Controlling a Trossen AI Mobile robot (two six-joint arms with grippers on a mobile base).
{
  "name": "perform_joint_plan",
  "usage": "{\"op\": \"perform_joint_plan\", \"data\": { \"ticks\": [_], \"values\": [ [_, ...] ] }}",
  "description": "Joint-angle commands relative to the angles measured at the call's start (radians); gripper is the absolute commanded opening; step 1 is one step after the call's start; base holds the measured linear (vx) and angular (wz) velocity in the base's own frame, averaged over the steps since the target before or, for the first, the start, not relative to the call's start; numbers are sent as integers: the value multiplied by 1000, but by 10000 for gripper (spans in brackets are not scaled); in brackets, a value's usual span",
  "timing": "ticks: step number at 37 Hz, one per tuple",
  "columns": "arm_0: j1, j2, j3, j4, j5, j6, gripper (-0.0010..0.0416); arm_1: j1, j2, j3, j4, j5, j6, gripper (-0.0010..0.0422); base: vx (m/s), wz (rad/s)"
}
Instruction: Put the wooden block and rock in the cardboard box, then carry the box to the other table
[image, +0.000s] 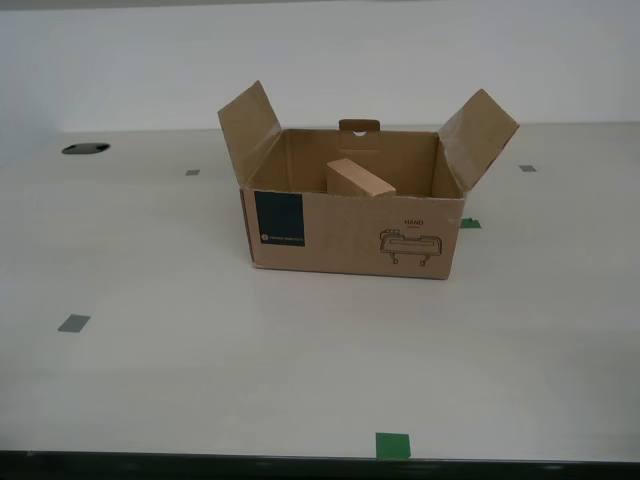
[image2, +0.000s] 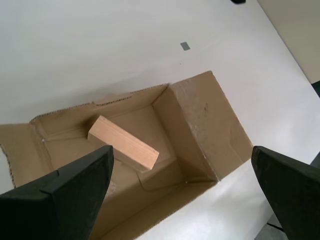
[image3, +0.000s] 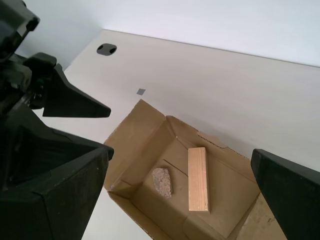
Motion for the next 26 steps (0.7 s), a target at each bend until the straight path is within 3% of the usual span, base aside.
{"op": "perform_joint_plan", "data": {
  "ticks": [1, 9, 16, 20, 26],
  "values": [
    [0, -1, 34, -32, 5, 6, 399, 4, 0, 16, -45, 0, 5, 375, 0, 0],
    [0, -1, 99, -160, 55, 24, 399, 48, 0, 27, -143, 0, 6, 375, 0, 0],
    [0, -1, 146, -274, 56, 25, 399, 84, 0, 27, -224, 0, 20, 375, 0, 0],
    [0, -1, 165, -330, 56, 56, 399, 97, 0, 27, -241, 0, 26, 375, 0, 0],
    [-11, -1, 163, -363, 64, 72, 399, 106, 0, 27, -246, 0, 28, 375, 0, 0]
  ]
}}
